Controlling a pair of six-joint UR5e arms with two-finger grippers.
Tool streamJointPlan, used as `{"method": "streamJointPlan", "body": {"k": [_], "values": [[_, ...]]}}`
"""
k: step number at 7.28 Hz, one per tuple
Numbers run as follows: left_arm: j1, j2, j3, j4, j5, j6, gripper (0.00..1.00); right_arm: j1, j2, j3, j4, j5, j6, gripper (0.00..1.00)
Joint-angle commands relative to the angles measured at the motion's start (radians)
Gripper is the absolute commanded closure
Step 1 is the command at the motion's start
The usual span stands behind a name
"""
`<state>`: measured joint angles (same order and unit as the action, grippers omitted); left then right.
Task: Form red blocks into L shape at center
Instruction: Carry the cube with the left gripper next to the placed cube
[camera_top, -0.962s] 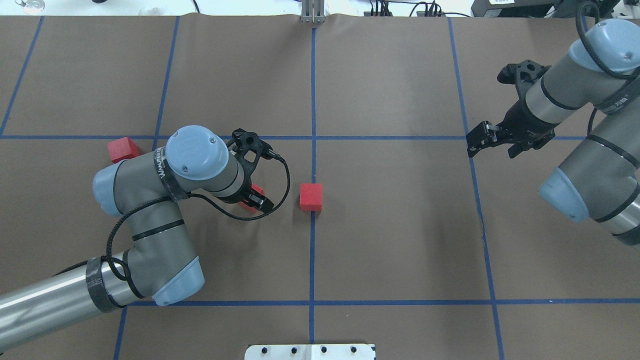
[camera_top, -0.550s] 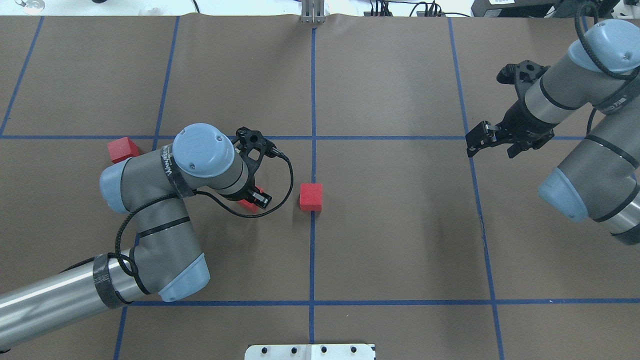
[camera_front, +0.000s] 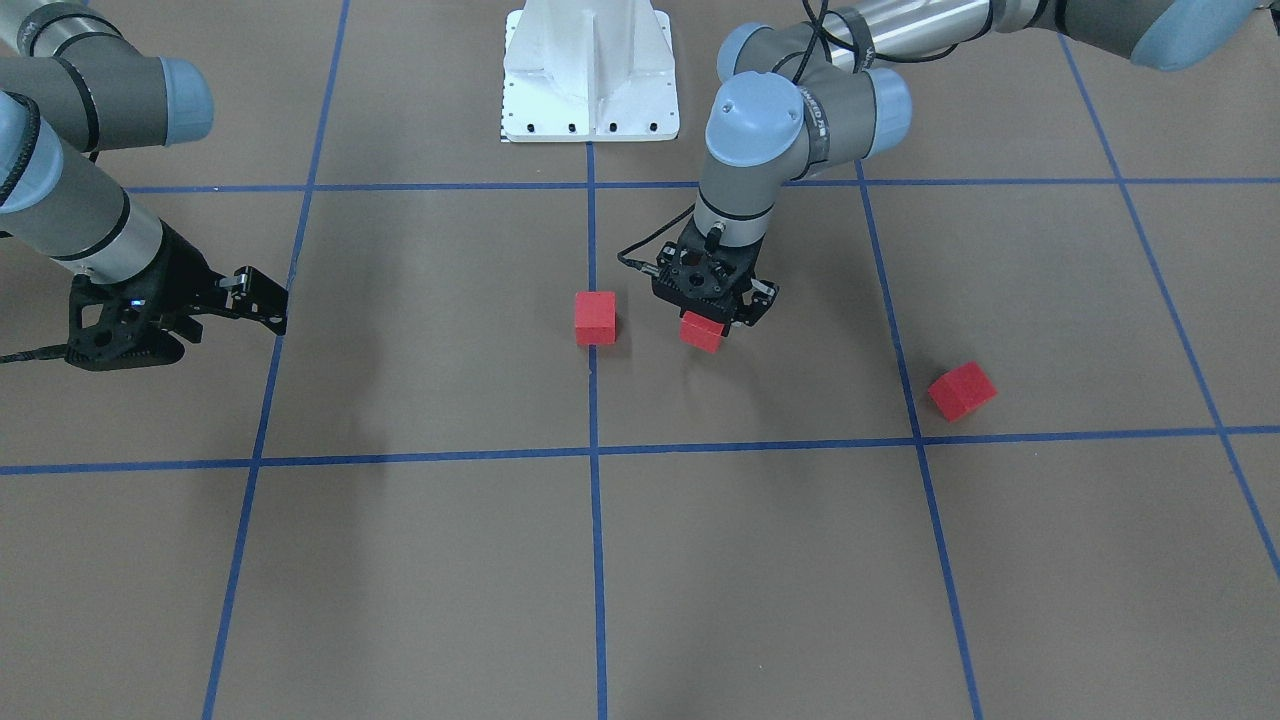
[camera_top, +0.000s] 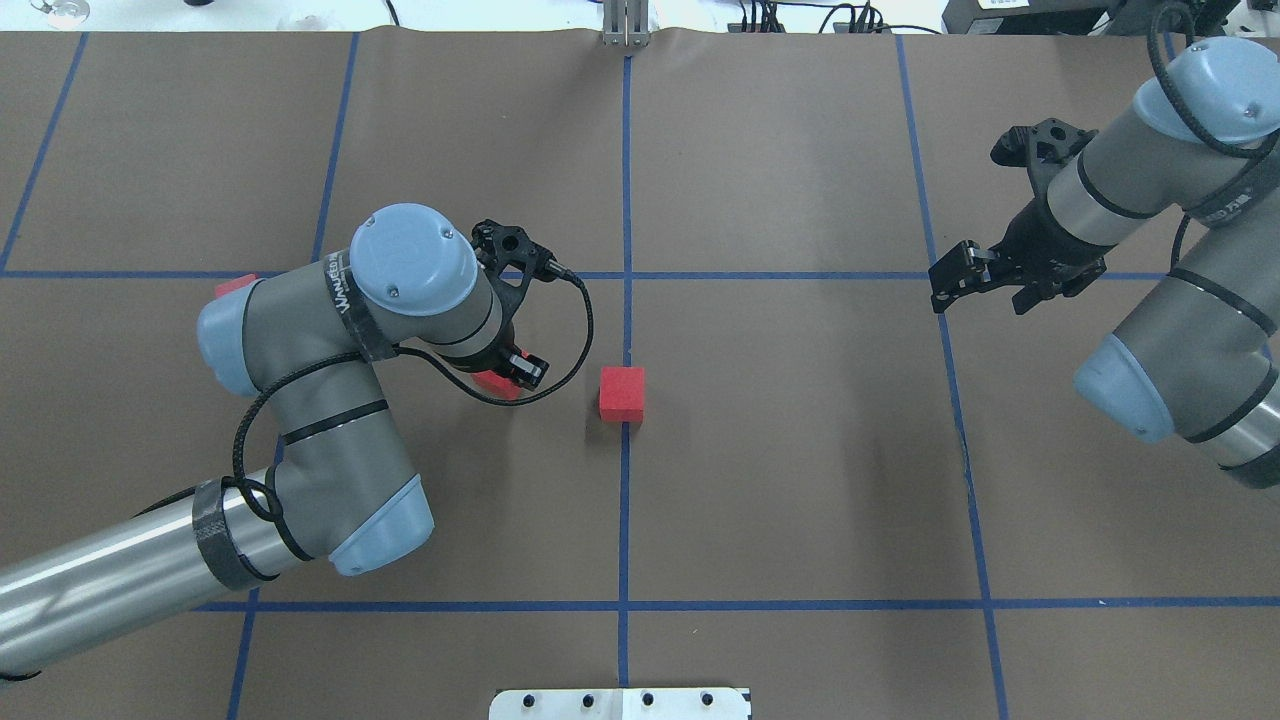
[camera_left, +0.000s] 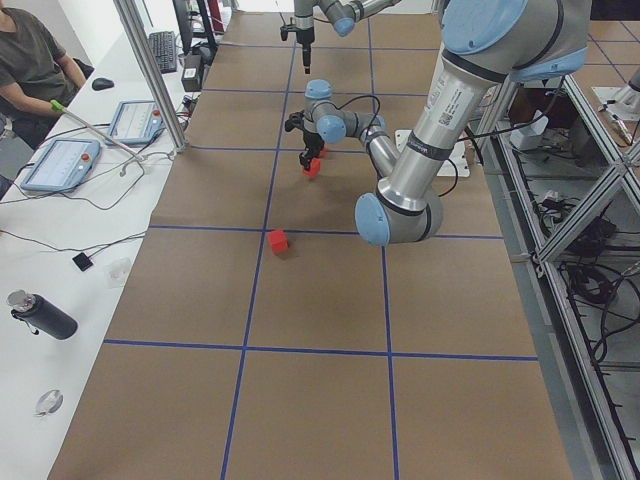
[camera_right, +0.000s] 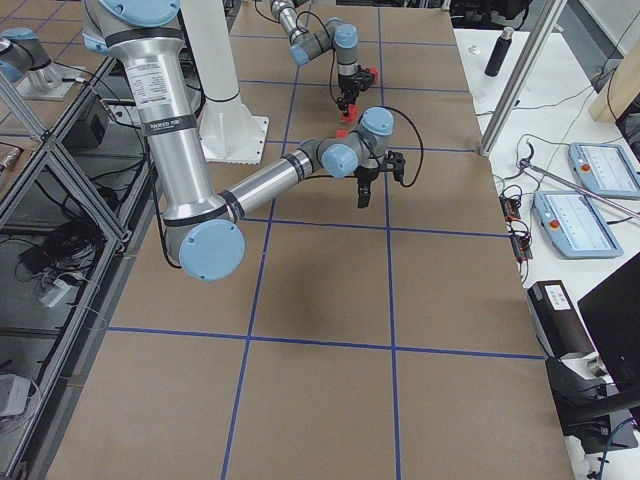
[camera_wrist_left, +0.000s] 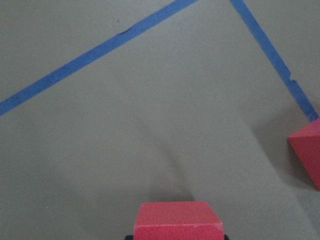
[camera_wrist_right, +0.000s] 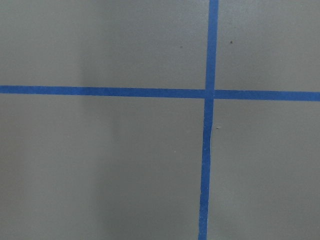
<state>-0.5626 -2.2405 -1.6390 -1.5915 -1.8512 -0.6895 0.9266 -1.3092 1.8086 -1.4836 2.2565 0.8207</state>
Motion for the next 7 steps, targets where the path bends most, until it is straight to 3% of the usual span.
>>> {"method": "streamJointPlan", "body": {"k": [1,3,7], "values": [[-0.016,-0.12,0.074,0.123,0.0,-0.074,1.0,-0.002,0.002,0.002,0.0,0.0,0.002,0.0],[-0.016,-0.275,0.261,0.11,-0.002,-0.201,1.0,-0.006,0.002,0.002,0.0,-0.002,0.002,0.0],[0.012,-0.306,0.401,-0.103,0.0,-0.41,1.0,-0.009,0.002,0.003,0.0,-0.002,0.005,0.0]]}}
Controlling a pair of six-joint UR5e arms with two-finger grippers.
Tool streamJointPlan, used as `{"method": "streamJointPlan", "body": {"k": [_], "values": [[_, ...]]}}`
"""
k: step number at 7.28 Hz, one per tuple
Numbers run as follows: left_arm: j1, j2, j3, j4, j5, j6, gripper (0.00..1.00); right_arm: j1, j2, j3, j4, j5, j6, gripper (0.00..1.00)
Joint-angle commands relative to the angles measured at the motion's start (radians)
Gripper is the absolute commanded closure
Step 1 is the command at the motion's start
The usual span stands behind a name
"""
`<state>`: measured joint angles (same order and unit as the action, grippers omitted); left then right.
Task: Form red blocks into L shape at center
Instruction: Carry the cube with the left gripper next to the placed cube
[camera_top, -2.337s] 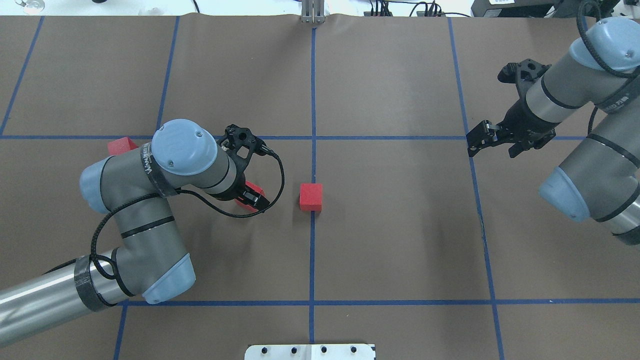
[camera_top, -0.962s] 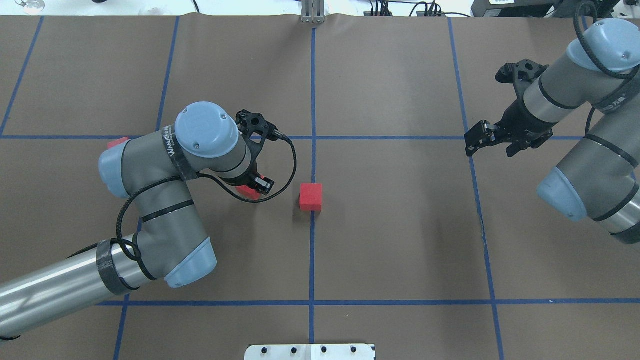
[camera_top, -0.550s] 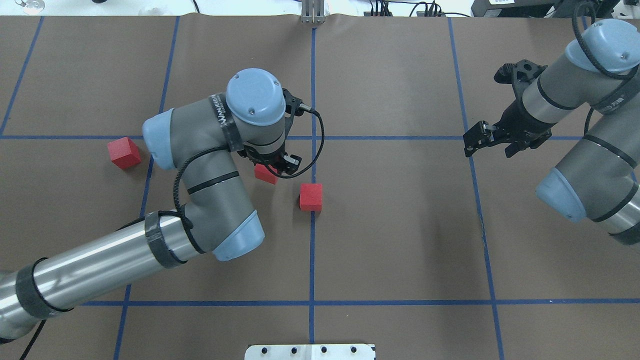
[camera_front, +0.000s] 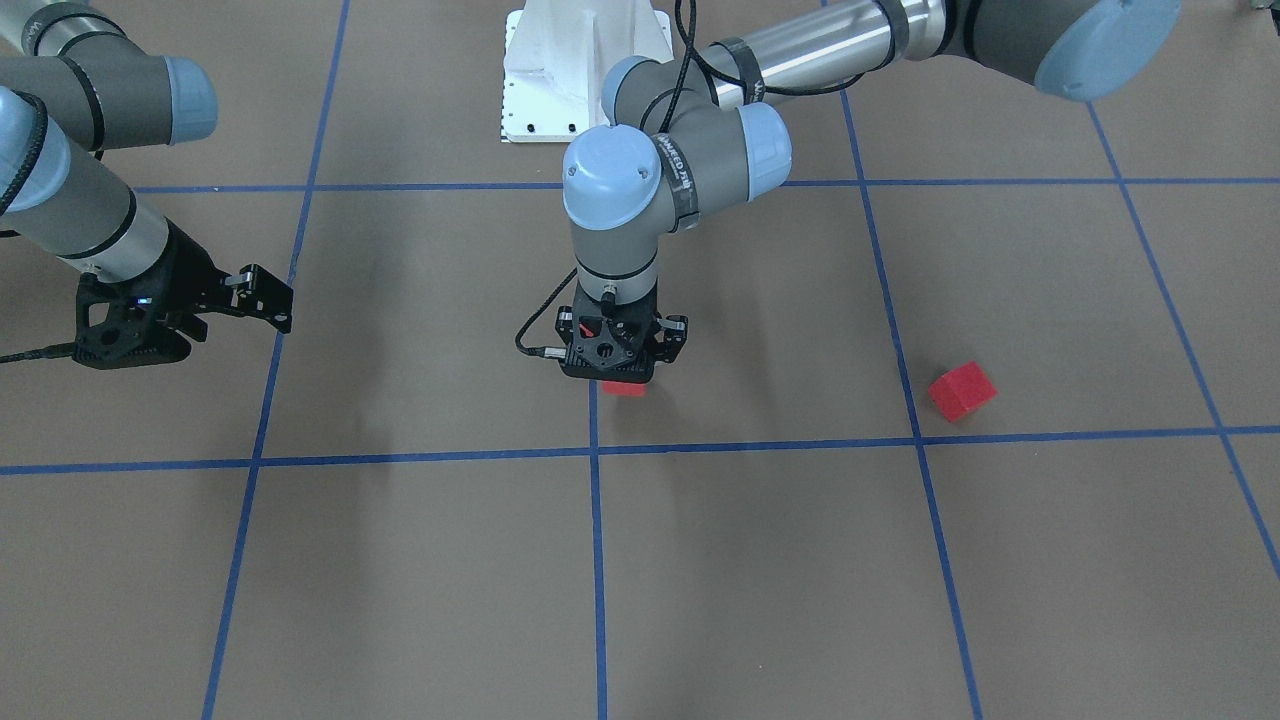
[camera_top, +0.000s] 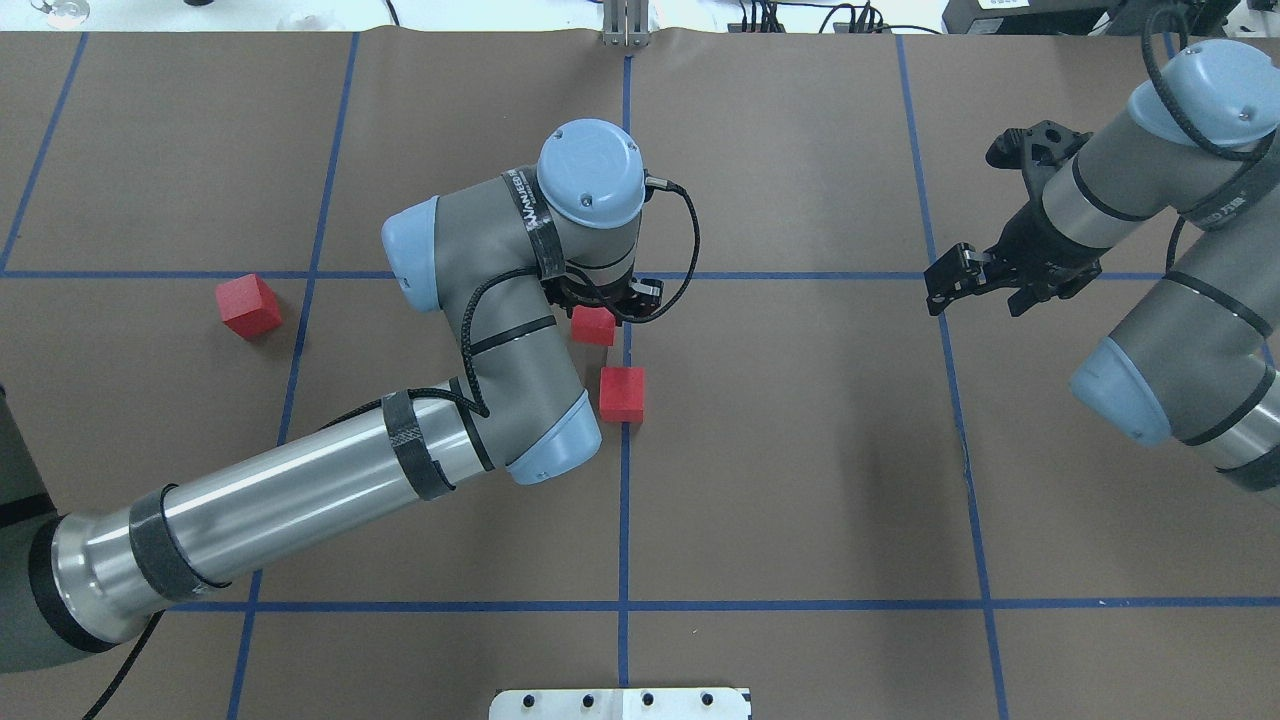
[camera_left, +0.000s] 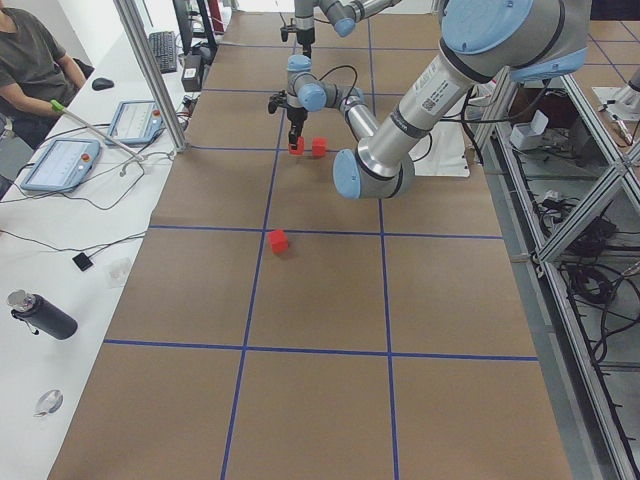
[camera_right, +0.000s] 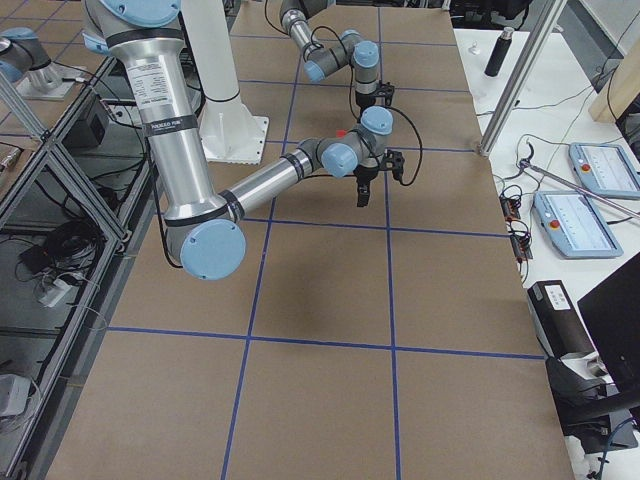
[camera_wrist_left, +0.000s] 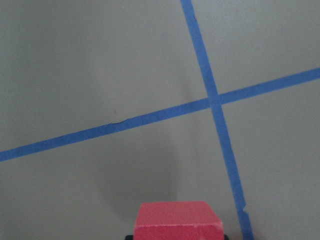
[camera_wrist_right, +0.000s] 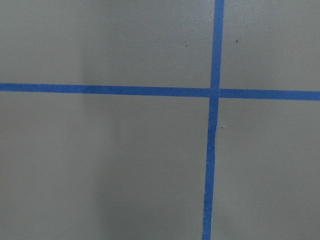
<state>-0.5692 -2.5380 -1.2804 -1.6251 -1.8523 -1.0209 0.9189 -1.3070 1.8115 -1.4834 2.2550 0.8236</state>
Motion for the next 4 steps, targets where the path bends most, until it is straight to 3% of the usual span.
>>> {"method": "streamJointPlan", "body": {"k": [1,4], "values": [[0.022,-0.014,0.042,-0.073,0.001,-0.108,1.0,-0.002,0.0,-0.001,0.0,-0.002,0.0,0.0],[0.042,-0.015,0.036,-0.061,-0.001,-0.142,1.0,-0.005,0.002,0.002,0.0,-0.002,0.006,0.0]]}}
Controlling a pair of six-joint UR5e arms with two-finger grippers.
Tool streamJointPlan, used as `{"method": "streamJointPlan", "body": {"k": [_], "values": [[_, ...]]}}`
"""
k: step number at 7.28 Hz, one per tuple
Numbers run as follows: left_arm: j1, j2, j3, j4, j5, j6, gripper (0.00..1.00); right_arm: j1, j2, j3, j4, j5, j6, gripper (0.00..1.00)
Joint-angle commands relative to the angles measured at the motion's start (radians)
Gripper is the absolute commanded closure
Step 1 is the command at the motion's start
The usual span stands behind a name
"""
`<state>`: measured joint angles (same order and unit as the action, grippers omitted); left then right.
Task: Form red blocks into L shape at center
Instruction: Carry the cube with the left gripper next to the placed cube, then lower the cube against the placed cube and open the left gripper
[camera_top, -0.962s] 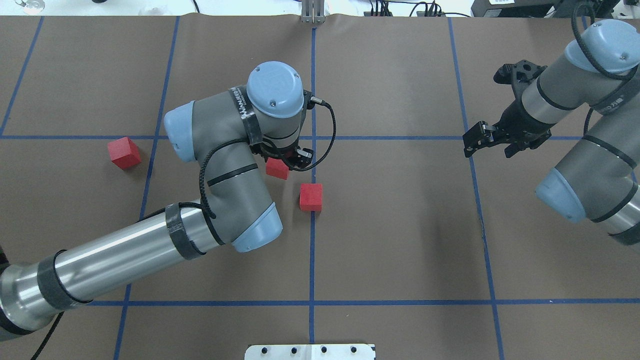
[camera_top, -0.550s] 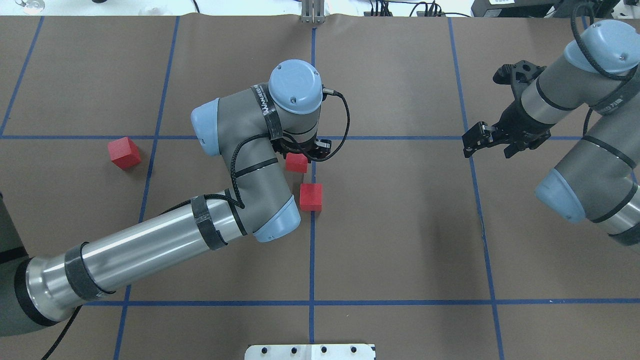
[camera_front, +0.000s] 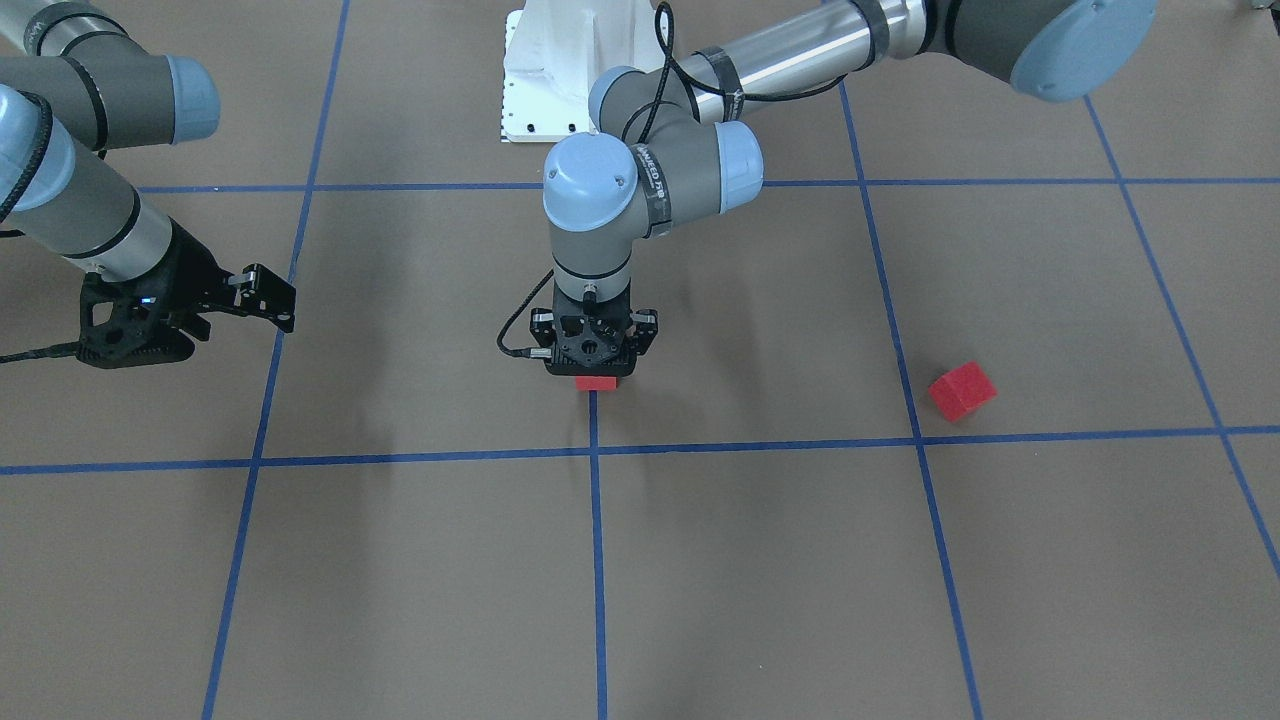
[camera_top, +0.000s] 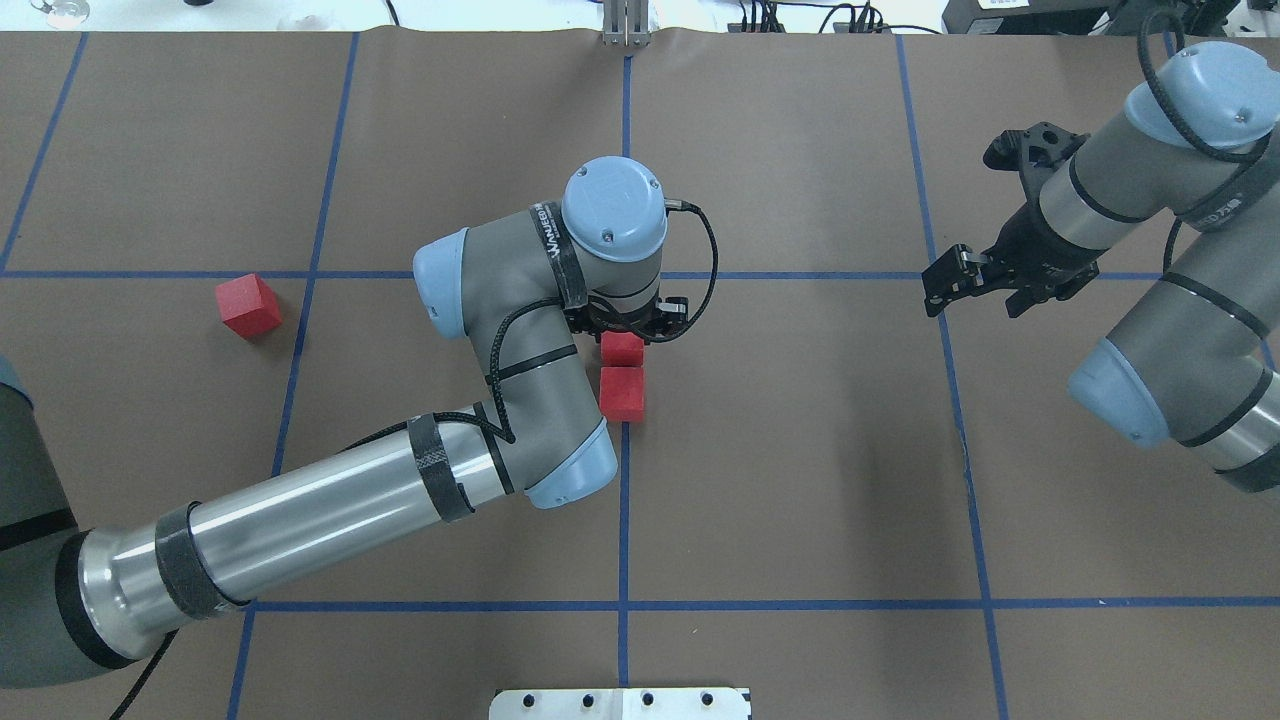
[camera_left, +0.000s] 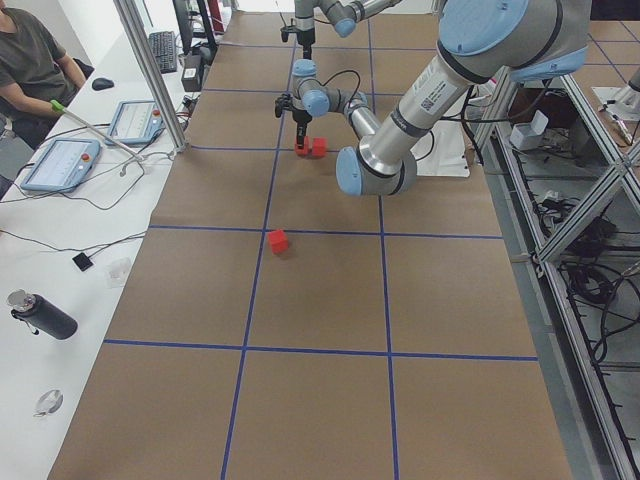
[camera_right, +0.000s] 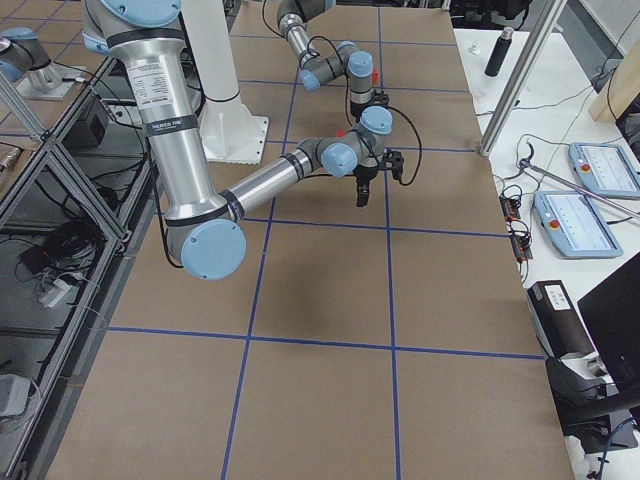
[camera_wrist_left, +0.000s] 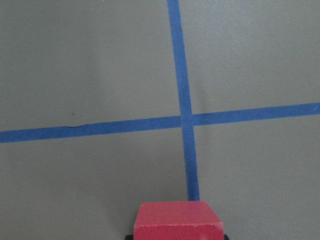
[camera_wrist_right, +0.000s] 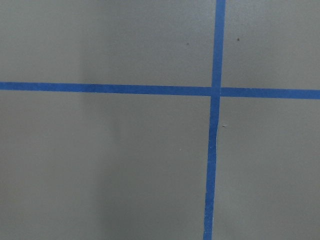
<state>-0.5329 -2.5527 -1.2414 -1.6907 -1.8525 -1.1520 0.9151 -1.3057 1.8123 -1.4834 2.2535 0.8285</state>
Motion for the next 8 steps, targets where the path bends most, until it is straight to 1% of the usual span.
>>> {"method": "streamJointPlan", "body": {"k": [1,8], "values": [[0.005,-0.001,-0.004,0.006,-0.001,-0.011,1.0,-0.001,0.002,0.001,0.0,0.0,0.003,0.0],[0.005,0.008,-0.024,0.028,0.001,-0.012,1.0,-0.002,0.003,0.005,0.0,0.0,0.004,0.0]]}}
